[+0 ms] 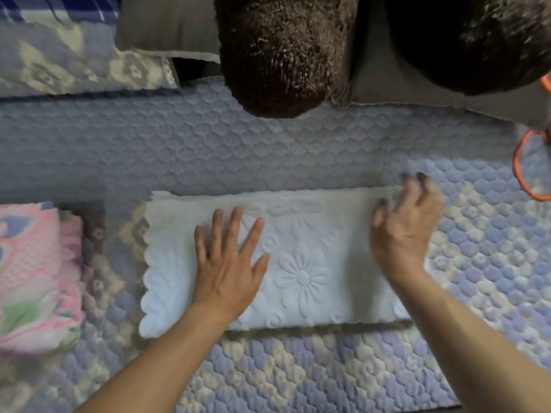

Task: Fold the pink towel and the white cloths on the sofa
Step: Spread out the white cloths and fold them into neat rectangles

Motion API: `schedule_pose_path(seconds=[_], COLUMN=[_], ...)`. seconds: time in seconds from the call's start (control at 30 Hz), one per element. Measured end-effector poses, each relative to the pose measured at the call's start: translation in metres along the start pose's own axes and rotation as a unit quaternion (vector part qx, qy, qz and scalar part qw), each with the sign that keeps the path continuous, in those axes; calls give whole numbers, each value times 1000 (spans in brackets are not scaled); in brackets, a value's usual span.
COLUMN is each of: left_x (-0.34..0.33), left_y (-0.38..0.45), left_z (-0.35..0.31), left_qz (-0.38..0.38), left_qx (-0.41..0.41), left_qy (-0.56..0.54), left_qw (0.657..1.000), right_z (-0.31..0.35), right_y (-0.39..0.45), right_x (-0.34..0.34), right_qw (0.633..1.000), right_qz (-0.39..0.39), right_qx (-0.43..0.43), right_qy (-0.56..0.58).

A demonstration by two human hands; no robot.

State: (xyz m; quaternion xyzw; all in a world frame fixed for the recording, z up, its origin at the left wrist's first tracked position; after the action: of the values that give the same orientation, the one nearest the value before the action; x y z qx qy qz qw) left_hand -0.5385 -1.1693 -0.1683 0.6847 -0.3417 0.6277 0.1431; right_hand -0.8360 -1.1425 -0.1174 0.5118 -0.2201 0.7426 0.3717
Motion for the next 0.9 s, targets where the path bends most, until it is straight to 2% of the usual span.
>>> schedule_pose_path(seconds=[0.07, 0.1, 0.2, 0.3, 0.4, 0.47, 0.53, 0.57, 0.63, 0.7, 0.8, 0.9], left_x=[-8, -10, -14, -14, -3, 11, 23, 25, 19, 14, 9, 8], left_y=[11, 14, 7, -4, -6, -13, -34, -48, -72, -87, -90, -84], left_z=[2, 4, 35, 74, 77, 79, 95, 104, 113, 115, 118, 128], left_qz=[9, 6, 1, 16, 4, -49, -127, -147, -139, -105, -112, -127], left_qx=[6, 8, 65, 133, 118, 146, 241, 299, 394, 438, 421, 446], left_qy=[3, 7, 10, -8, -59, -95, -124, -156, -240, -280, -302, -360], left_qw=[1000, 1000, 998, 991, 991, 983, 954, 930, 876, 848, 848, 810], right_z=[25, 18, -44, -73, -61, -32, 14, 38, 73, 88, 84, 83], right_y=[-35, -42, -16, 1, 0, -4, -35, -59, -105, -126, -120, -123], right_x=[-18, -32, -50, -53, -46, -31, -16, -14, -23, -46, -78, -80], right_qw=[988, 980, 976, 970, 971, 985, 987, 969, 921, 896, 900, 894], right_qz=[57, 95, 141, 162, 170, 135, 140, 179, 276, 327, 313, 303], right_qx=[139, 149, 13, -3, -15, -5, 34, 41, 22, -6, -45, -37], right_qy=[-45, -87, -166, -181, -167, -106, 69, 166, 274, 301, 300, 329])
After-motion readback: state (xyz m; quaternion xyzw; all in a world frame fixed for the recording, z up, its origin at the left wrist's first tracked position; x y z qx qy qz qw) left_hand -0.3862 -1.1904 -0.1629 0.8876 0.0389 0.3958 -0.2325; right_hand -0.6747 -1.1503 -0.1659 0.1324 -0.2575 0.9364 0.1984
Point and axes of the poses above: each hand's wrist, its own y-axis towards the middle knuckle, its own x-axis out of the back of the hand, z = x × y, the point moved 6 cm from there along y, towards the middle knuckle, and after that the axes turned 14 degrees about -x, right-handed, at the moved point
